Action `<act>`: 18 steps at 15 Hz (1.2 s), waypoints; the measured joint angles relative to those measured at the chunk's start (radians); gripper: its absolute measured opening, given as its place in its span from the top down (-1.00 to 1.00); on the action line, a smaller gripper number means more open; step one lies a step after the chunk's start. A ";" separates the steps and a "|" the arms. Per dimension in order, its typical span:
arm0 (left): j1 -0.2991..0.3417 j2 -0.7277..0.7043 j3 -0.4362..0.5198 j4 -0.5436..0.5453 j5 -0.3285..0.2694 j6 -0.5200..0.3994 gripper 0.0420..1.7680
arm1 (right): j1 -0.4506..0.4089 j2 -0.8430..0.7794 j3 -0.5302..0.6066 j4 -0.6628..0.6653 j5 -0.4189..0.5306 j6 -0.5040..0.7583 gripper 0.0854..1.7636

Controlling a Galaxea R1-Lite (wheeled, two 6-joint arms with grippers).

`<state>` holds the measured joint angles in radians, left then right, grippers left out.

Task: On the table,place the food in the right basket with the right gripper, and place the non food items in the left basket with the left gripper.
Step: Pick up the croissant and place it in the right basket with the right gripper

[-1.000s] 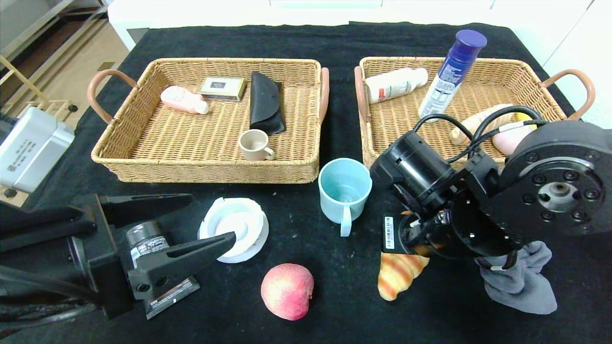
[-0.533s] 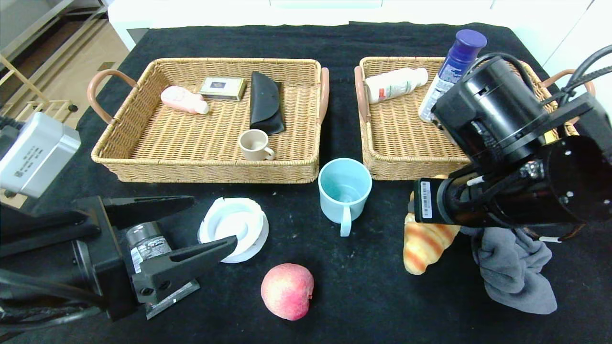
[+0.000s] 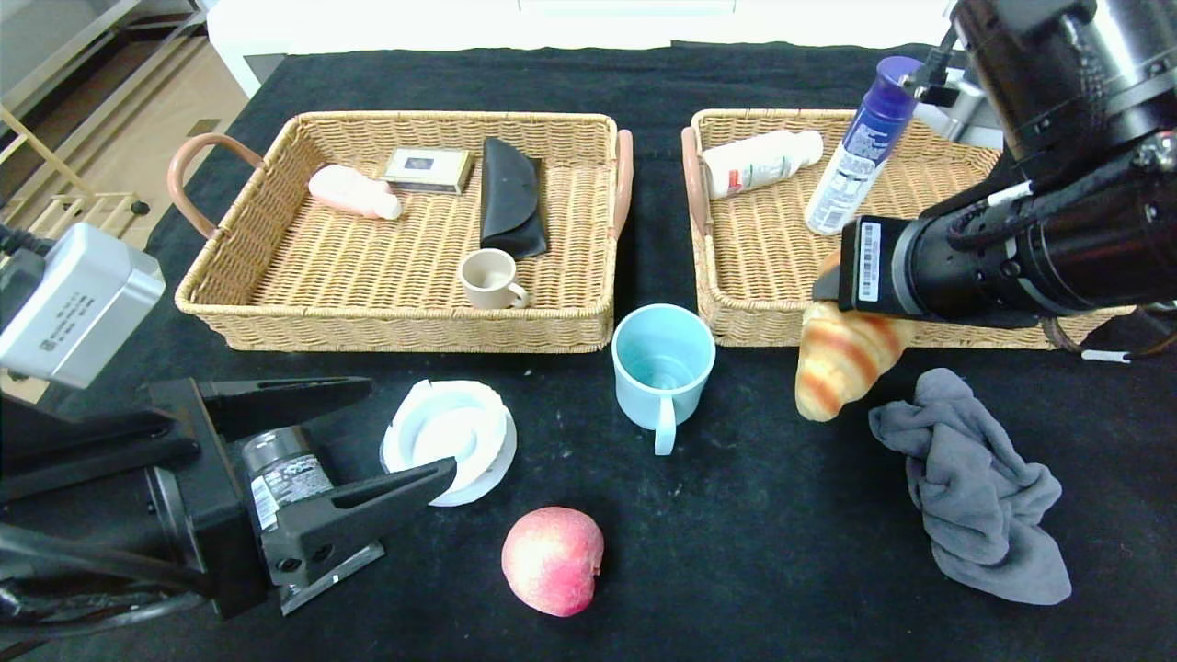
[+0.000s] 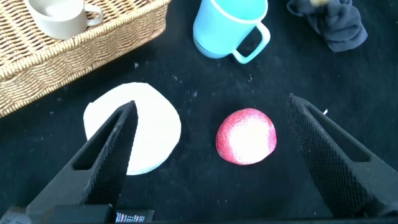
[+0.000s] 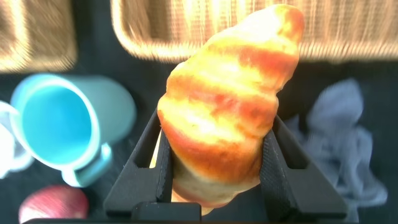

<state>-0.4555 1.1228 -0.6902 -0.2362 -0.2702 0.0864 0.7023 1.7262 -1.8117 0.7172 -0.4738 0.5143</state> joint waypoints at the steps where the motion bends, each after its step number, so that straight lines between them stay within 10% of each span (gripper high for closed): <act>1: 0.000 -0.001 0.000 -0.001 -0.001 0.000 -0.94 | -0.008 0.010 -0.039 0.000 0.000 -0.013 0.11; 18: 0.000 -0.011 -0.003 0.000 -0.001 0.001 -0.94 | -0.171 0.158 -0.161 -0.415 -0.020 -0.170 0.11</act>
<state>-0.4560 1.1113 -0.6928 -0.2357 -0.2713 0.0870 0.5311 1.8845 -1.9728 0.3019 -0.4936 0.3445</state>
